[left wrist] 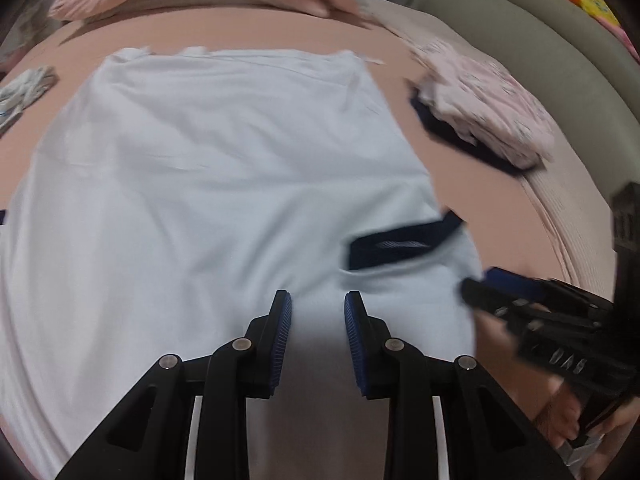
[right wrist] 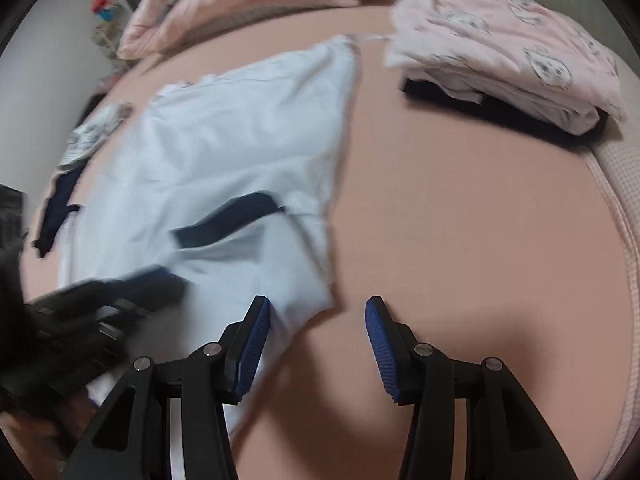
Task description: Fold clothes
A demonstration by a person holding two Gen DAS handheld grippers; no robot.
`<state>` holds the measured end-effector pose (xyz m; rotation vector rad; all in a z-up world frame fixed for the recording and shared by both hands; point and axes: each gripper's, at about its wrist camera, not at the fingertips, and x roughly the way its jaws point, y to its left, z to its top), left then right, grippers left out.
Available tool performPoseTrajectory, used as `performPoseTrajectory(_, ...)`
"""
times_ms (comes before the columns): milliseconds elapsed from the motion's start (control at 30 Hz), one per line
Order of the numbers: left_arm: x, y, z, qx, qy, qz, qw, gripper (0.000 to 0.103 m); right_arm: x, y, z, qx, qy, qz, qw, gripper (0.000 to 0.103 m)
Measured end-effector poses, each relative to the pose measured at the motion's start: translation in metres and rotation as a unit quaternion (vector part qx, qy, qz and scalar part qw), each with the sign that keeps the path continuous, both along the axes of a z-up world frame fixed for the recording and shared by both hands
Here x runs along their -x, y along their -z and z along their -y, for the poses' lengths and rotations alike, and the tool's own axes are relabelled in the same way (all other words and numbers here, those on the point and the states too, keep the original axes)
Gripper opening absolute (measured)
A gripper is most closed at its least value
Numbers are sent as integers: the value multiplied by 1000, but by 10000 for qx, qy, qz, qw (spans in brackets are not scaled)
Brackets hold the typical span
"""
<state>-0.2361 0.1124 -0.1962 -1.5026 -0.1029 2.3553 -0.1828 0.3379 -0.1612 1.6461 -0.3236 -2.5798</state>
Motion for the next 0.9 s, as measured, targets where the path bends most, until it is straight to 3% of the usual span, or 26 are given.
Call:
performPoseTrajectory(233,-15,-15,-9,-562,573,-210,9965,25,1,-17,-10,349,163,-382,9985,49)
performPoseTrajectory(333,-21,-5,-28,-206,840,-127,9962,25,7,-8,2,277,-18,-142,9995,49)
performPoseTrajectory(367,-18,4,-30,101,724,-54,9973,25,9,-3,7,200,-94,-26,9998,49)
performPoseTrajectory(400,-17,6,-27,148,615,1,9980,25,9,2,9,88,-125,76,9999,49)
performPoseTrajectory(533,-23,-10,-11,-165,520,87,9985,25,-4,-8,-2,304,76,-5,9995,49)
performPoseTrajectory(667,-41,-25,9,-73,631,194,9978,25,-36,-25,10,818,-91,49,9966,49)
performPoseTrajectory(800,-54,-18,33,-188,598,566,9964,25,-58,-11,55,446,-489,417,9969,49)
performPoseTrajectory(900,-65,-10,36,-51,610,682,9958,25,-65,6,77,39,-555,562,9969,49)
